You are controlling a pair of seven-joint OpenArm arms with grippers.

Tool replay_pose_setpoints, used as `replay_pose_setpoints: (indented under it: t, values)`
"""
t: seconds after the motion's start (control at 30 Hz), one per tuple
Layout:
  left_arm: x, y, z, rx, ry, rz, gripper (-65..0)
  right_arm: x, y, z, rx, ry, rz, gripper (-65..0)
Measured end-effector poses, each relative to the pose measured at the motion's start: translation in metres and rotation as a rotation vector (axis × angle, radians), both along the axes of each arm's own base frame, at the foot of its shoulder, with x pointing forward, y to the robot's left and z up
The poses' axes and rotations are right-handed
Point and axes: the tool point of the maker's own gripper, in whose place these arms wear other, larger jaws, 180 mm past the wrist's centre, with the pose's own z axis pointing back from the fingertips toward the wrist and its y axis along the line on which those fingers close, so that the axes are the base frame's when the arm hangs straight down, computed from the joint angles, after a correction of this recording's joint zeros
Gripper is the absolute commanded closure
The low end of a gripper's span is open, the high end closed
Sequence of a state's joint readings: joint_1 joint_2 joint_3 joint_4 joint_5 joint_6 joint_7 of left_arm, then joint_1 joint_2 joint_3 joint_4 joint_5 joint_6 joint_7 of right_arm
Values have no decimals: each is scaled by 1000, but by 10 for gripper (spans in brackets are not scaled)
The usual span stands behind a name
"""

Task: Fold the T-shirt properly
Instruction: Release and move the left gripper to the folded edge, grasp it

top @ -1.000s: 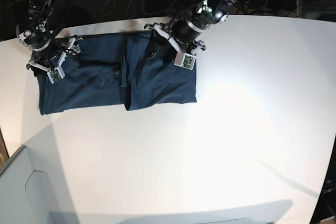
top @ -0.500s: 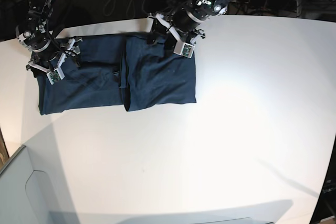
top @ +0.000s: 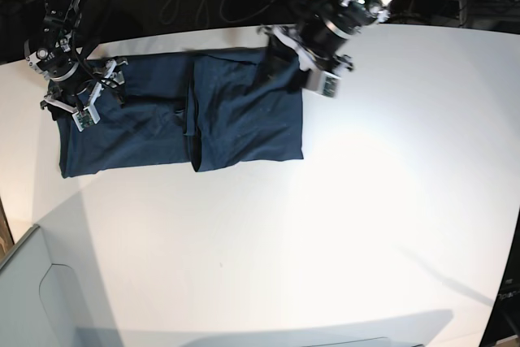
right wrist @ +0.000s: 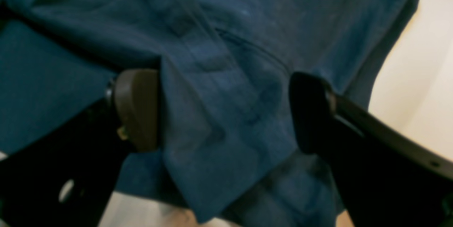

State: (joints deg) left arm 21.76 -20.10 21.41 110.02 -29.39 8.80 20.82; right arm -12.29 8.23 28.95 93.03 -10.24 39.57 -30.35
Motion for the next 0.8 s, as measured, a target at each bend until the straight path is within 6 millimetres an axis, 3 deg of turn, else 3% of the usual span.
replay_pose_setpoints:
  t: [0.13, 0.27, 0.37, 0.53, 0.67, 0.8]
  values:
    - [28, 22, 6, -87, -3, 161, -370, 0, 0, 0, 1, -1, 0, -529]
    - [48, 38, -25, -101, 63, 272, -432, 0, 0, 0, 0, 1, -1, -530]
    - [45, 36, -48, -101, 126, 284, -448, 0, 0, 0, 1, 0, 0, -530]
    - [51, 30, -54, -127, 125, 297, -448, 2, -4, 6, -11, -15, -7, -531]
    - [52, 30, -56, -129, 125, 297, -447, 11, -24, 36, -40, -110, -69, -533]
    - [52, 32, -57, -125, 120, 300, -447, 18, -40, 36, -8, -136, -166, -533]
